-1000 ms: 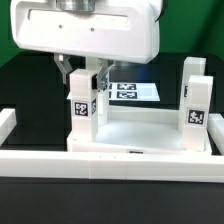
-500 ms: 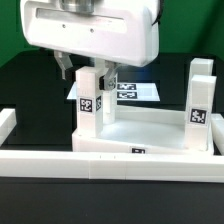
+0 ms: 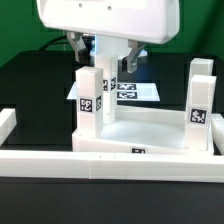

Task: Assemble desk

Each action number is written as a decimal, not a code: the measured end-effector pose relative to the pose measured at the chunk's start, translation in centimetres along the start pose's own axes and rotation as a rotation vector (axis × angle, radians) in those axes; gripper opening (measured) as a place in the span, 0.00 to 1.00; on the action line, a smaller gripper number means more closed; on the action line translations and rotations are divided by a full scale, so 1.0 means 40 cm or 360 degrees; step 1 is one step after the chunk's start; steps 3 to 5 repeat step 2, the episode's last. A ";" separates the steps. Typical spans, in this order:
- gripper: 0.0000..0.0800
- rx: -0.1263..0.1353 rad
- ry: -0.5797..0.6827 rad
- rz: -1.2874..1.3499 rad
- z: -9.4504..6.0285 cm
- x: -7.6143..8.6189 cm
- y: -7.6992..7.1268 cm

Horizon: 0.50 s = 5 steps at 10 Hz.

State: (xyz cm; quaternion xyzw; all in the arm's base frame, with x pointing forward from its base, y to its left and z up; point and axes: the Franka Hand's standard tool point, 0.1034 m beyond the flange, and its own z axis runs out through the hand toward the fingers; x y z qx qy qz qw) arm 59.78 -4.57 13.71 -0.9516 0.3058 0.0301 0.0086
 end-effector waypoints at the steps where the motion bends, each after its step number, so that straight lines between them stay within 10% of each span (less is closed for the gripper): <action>1: 0.81 -0.0003 0.0002 0.0066 0.005 -0.012 -0.021; 5: 0.81 -0.0004 0.0001 0.0043 0.007 -0.014 -0.023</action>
Offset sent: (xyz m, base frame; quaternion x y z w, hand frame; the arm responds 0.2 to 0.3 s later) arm 0.0000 0.0000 0.0000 0.0000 0.0000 0.0000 1.0000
